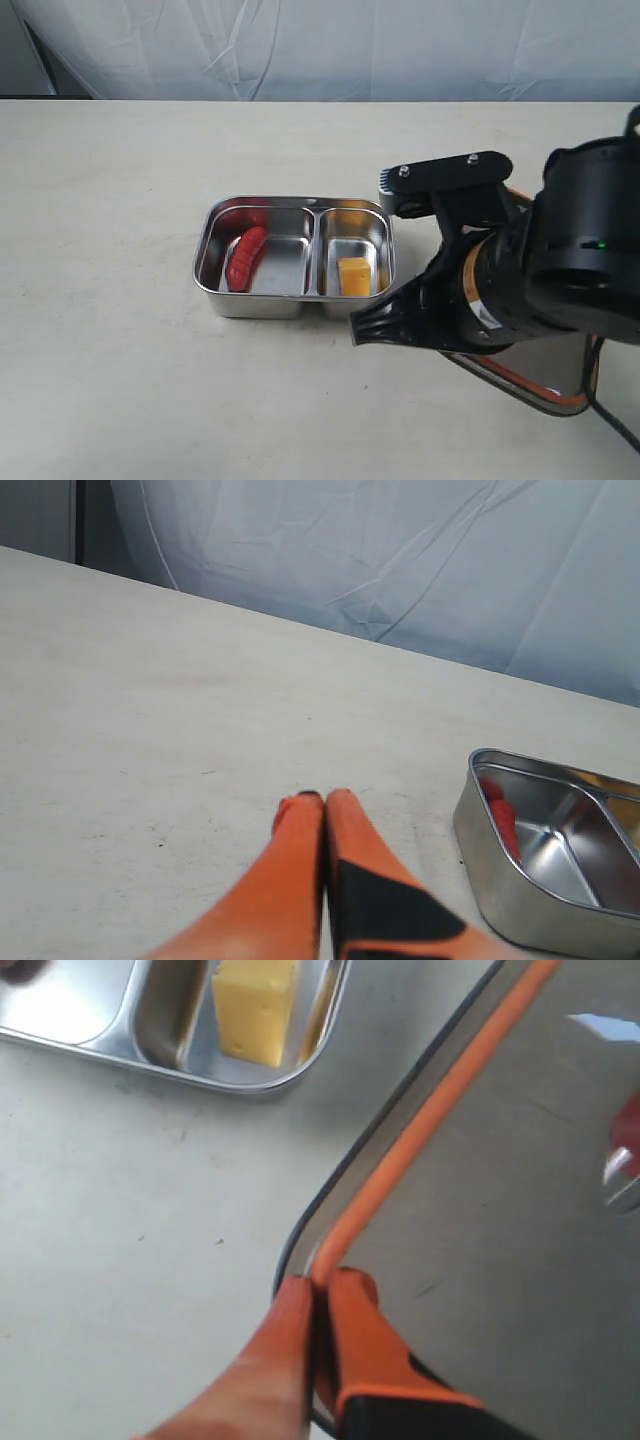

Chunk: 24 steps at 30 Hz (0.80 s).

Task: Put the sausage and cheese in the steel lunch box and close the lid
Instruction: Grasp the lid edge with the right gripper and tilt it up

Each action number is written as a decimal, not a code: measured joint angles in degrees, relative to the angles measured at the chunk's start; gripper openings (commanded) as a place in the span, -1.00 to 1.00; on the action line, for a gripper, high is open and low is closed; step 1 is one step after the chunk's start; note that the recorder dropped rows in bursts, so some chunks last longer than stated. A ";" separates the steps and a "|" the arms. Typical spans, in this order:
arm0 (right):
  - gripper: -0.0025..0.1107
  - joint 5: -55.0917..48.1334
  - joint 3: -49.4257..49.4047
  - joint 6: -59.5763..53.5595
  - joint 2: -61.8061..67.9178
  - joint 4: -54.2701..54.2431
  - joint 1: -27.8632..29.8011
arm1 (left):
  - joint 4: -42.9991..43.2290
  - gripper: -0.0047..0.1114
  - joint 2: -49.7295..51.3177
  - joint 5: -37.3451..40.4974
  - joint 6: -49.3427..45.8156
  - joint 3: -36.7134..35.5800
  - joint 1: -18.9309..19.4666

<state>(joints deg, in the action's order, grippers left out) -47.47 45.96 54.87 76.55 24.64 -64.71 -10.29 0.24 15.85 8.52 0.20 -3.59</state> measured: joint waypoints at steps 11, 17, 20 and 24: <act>-0.96 -2.43 -2.75 0.30 -9.77 0.03 0.00 | 0.00 -0.92 0.00 0.00 0.00 0.00 0.00; -0.96 -2.10 -2.75 0.03 -13.75 -1.47 -0.13 | -3.71 -0.92 0.00 -1.66 1.02 0.00 0.00; -0.96 -0.23 -2.75 -0.51 -15.33 -1.90 -1.39 | -13.94 -0.92 0.00 -4.40 2.44 0.00 0.00; -0.96 4.85 -2.75 -0.69 -17.00 -2.81 -4.34 | -21.95 -0.92 0.00 -9.15 3.06 0.00 0.00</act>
<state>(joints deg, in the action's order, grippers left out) -42.62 43.20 54.18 59.55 21.84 -69.05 -32.23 0.24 6.70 11.58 0.20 -3.59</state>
